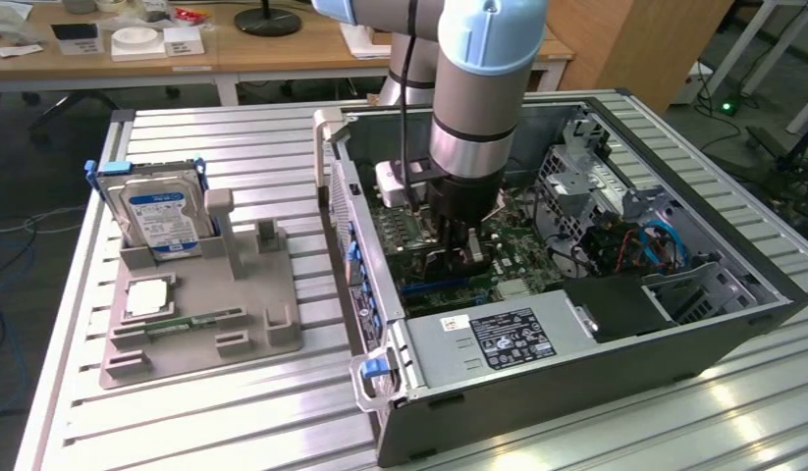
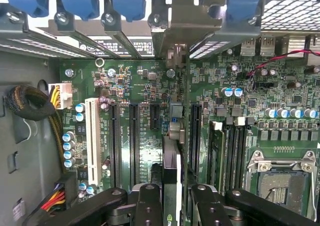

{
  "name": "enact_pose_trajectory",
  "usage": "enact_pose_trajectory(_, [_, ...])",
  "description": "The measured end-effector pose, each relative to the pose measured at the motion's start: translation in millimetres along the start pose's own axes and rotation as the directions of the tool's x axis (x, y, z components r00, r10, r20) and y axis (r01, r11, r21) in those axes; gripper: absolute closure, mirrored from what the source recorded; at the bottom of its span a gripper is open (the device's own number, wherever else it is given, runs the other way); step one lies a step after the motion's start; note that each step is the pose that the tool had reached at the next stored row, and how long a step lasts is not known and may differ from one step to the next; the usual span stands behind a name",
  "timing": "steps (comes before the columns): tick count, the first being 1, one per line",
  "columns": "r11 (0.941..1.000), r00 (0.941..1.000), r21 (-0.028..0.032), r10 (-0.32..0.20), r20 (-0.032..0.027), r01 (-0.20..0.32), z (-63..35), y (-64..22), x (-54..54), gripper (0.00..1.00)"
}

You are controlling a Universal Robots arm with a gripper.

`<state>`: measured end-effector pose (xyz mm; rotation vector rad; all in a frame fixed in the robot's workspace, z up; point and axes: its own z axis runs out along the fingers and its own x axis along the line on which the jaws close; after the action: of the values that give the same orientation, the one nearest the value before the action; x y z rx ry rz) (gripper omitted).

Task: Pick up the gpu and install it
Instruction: 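Insert the gpu into the slot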

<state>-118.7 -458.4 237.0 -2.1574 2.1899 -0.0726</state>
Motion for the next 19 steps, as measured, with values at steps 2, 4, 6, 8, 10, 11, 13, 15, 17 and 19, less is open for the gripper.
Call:
enact_pose_trajectory(2, [1.0, 1.0, 0.0, 0.0, -0.0001, 0.0, 0.5, 0.0, 0.0, 0.73])
enact_pose_trajectory(4, [1.0, 1.0, 0.0001, 0.0, 0.0001, 0.0, 1.1, 0.1, 0.0, 0.73])
enact_pose_trajectory(6, [1.0, 1.0, 0.0, -0.001, 0.0002, 0.001, 1.6, 0.1, 0.0, 0.73])
enact_pose_trajectory(8, [1.0, 1.0, 0.0, -0.001, 0.0002, 0.001, 2.1, 0.2, 0.0, 0.73])
enact_pose_trajectory(10, [1.0, 1.0, 0.0001, -0.001, 0.0003, 0.001, 2.8, 0.2, 0.0, 0.73])
enact_pose_trajectory(11, [1.0, 1.0, 0.0, -0.001, 0.0003, 0.001, 3.1, 0.3, 0.1, 0.73])
enact_pose_trajectory(13, [1.0, 1.0, -0.0001, -0.001, 0.0001, 0.001, 3.2, 0.3, 0.1, 0.73])
enact_pose_trajectory(15, [1.0, 1.0, 0.0, -0.001, 0.0002, 0.001, 3.3, 0.3, 0.1, 0.73])
enact_pose_trajectory(17, [1.0, 1.0, 0.0, -0.001, 0.0003, 0.001, 3.4, 0.3, 0.1, 0.73])
enact_pose_trajectory(19, [1.0, 1.0, 0.0, -0.001, 0.0004, 0.001, 3.4, 0.3, 0.1, 0.73])
